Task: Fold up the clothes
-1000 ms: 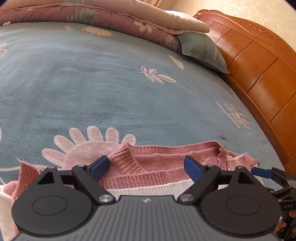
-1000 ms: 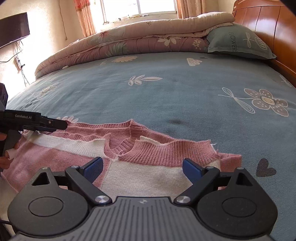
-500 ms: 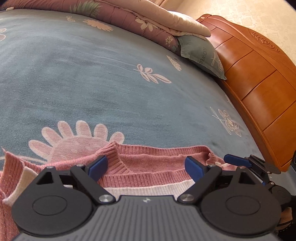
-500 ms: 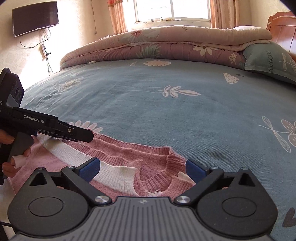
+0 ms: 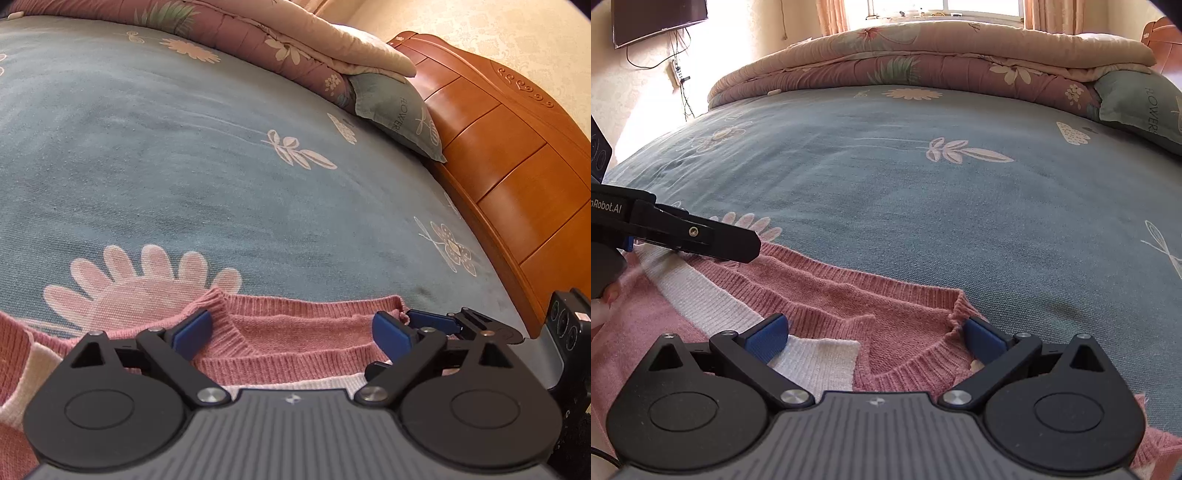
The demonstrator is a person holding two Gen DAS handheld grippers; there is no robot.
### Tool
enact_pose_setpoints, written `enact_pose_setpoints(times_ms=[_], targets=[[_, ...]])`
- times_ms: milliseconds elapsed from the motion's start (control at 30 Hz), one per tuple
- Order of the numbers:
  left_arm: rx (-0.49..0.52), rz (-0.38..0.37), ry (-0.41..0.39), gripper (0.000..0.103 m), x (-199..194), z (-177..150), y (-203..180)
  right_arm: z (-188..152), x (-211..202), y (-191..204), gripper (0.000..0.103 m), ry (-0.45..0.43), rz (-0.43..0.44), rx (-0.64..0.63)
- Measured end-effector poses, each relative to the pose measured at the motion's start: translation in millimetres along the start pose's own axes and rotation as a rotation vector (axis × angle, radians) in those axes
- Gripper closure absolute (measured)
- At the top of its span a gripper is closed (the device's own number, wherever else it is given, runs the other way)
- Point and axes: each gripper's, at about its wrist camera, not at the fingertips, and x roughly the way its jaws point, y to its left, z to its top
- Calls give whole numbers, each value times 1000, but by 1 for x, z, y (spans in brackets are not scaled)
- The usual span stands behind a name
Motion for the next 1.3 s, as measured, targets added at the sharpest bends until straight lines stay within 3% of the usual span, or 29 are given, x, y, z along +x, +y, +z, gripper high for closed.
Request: enact_pose_setpoints(times_ms=[200, 400, 567, 667, 867, 1033, 1300], targets=[[77, 59, -32, 9, -43, -12, -32, -12, -81, 16, 0, -125, -84, -43], [168, 83, -12, 9, -87, -60, -70, -74, -138, 9, 0, -92, -118, 45], [144, 97, 48, 9, -88, -100, -77, -119, -139, -4, 0, -40, -137, 183], [97, 122, 51, 9, -88, -111, -71, -130, -147, -7, 0, -58, -132, 224], [107, 44, 12, 9, -106, -110, -91, -132, -164, 1, 0, -112, -144, 170], [77, 70, 88, 9, -80, -120, -92, -142, -154, -6, 0, -79, -130, 209], [120, 67, 47, 9, -73, -103, -106, -153, -151, 0, 0, -88, -128, 161]])
